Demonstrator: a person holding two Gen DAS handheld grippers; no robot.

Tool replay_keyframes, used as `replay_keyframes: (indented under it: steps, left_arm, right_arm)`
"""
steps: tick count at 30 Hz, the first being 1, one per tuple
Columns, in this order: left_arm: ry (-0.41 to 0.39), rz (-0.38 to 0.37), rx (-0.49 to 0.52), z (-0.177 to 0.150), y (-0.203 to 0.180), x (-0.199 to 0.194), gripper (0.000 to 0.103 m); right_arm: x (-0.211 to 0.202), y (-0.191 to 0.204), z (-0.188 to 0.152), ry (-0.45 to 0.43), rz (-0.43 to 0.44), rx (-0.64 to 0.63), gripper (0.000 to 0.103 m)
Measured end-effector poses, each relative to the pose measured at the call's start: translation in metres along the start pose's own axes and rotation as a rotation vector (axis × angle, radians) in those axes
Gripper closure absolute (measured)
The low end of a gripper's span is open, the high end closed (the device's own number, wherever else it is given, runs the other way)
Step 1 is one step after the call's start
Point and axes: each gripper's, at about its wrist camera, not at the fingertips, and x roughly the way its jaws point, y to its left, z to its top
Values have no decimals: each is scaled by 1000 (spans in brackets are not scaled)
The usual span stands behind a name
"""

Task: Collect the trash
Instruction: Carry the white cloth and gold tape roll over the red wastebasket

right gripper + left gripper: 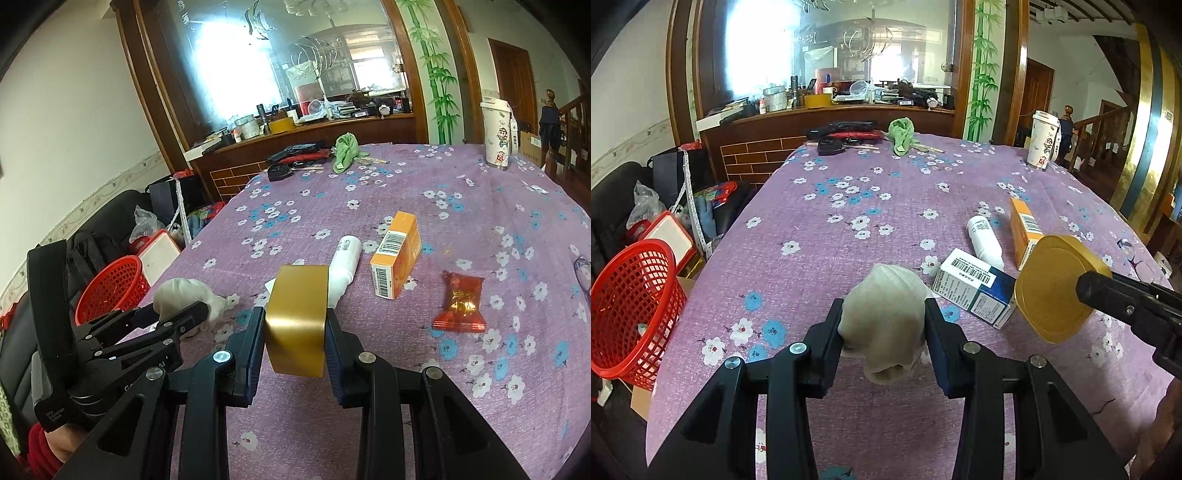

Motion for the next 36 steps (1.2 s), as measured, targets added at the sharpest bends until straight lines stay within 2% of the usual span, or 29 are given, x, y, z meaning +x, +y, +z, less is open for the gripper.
replay_keyframes:
  steps: [20, 36]
  left_arm:
    - [-20, 19, 5, 0, 1, -8, 63]
    - [-20, 36, -27, -17, 15, -9, 63]
  right_arm:
    - [-7, 3, 2, -12, 11, -6, 70]
    - [2, 21, -13, 28, -11, -31, 71]
